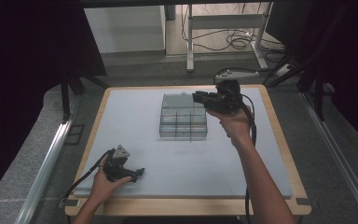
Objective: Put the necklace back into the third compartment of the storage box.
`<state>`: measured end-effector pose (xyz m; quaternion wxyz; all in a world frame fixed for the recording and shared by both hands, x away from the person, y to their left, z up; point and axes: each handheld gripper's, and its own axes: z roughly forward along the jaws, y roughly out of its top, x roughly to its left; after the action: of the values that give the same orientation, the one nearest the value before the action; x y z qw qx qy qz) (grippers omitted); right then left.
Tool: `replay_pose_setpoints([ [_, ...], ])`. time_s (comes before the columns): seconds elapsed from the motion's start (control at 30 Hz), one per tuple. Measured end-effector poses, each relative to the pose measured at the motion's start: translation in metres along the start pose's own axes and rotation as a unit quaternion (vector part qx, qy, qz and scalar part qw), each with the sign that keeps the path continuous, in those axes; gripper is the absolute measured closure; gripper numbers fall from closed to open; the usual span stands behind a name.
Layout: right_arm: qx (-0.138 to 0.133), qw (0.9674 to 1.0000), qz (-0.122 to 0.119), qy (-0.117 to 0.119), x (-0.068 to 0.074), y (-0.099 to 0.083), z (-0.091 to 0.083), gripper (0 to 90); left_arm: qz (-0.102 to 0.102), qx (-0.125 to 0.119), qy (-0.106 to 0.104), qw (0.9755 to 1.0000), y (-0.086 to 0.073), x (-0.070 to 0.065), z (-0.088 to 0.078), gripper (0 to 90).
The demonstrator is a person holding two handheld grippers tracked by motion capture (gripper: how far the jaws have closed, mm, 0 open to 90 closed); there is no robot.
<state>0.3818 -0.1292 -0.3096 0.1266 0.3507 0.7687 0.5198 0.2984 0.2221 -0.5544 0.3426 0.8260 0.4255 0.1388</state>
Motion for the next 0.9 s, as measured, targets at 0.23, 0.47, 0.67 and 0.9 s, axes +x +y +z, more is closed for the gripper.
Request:
replay_pose_setpoints([
  [0.23,-0.005,0.9999,0.006,-0.014,-0.008,0.009,0.002,78.2,0.000,0.000,0.000,1.0000,0.000,0.000,0.000,0.0],
  [0.47,-0.003,0.9993,0.016,-0.034,-0.021,0.015,0.010,78.2,0.000,0.000,0.000,1.0000,0.000,0.000,0.000,0.0],
  [0.67,0.001,0.9983,0.016,-0.056,-0.033,0.019,0.021,78.2,-0.001,-0.002,0.000,1.0000,0.000,0.000,0.000,0.0],
  [0.9,0.003,0.9970,0.025,-0.074,-0.048,0.027,0.033,78.2,0.000,-0.001,0.000,1.0000,0.000,0.000,0.000,0.0],
])
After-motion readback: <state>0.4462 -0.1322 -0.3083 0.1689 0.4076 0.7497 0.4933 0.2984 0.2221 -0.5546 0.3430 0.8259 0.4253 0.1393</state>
